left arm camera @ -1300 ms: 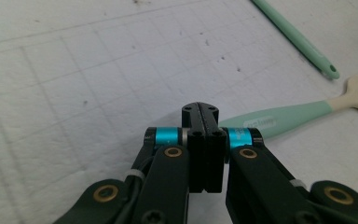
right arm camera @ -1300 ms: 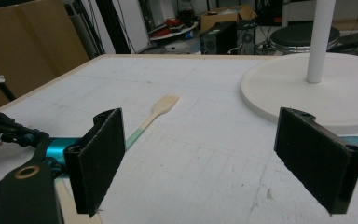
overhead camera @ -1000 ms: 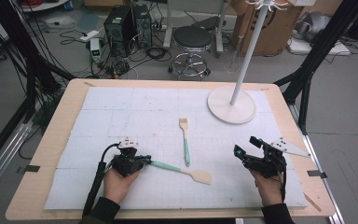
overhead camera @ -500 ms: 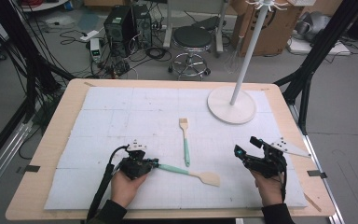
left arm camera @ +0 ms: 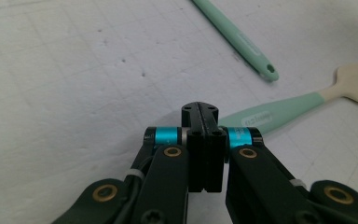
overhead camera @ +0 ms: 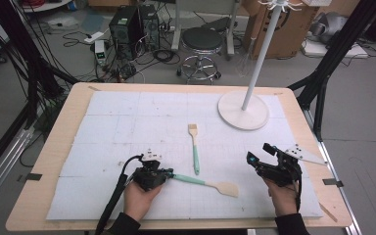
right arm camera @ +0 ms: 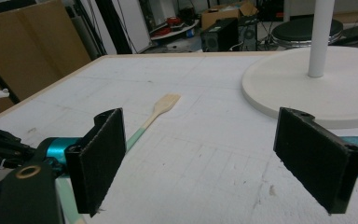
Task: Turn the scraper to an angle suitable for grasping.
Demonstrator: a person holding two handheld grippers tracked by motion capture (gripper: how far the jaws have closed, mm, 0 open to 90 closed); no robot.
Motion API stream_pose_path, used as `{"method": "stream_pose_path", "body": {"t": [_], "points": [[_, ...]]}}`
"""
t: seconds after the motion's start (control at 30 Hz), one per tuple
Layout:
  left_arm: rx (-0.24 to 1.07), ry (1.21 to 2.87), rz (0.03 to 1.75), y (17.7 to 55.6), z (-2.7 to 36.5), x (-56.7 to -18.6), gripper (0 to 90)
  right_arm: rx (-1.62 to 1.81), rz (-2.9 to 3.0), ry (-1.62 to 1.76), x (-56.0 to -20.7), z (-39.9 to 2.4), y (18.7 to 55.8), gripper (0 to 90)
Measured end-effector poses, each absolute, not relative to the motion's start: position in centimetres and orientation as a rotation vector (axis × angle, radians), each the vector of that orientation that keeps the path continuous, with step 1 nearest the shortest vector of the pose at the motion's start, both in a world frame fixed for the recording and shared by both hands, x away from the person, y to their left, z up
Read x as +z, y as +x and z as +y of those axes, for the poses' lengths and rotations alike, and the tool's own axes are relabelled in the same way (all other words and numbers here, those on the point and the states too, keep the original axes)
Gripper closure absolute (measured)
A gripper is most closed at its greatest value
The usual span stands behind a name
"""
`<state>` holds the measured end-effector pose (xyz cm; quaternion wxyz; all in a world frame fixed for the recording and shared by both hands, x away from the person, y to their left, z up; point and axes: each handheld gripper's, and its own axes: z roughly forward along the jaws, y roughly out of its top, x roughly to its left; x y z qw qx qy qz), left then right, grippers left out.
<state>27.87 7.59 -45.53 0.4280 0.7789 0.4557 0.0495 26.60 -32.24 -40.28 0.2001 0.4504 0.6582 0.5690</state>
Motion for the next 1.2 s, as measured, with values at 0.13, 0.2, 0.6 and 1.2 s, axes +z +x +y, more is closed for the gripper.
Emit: {"method": "stream_pose_path", "body": {"t": [0.13, 0.2, 0.6, 1.2], "points": [[0.118, 1.962, 1.118, 27.7, 6.5, -45.5, 90.0, 1.594, 1.835, 1.261, -40.3, -32.3, 26.6, 16.2], [0.121, 1.965, 1.115, 27.6, 6.0, -45.5, 90.0, 1.594, 1.835, 1.263, -40.3, -32.4, 26.6, 16.2], [0.143, 1.999, 1.064, 27.6, 3.8, -45.5, 90.0, 1.609, 1.834, 1.265, -40.2, -32.3, 26.5, 17.2], [0.172, 2.015, 1.036, 27.4, 1.7, -45.4, 90.0, 1.614, 1.833, 1.264, -40.1, -32.4, 26.4, 17.2]]}}
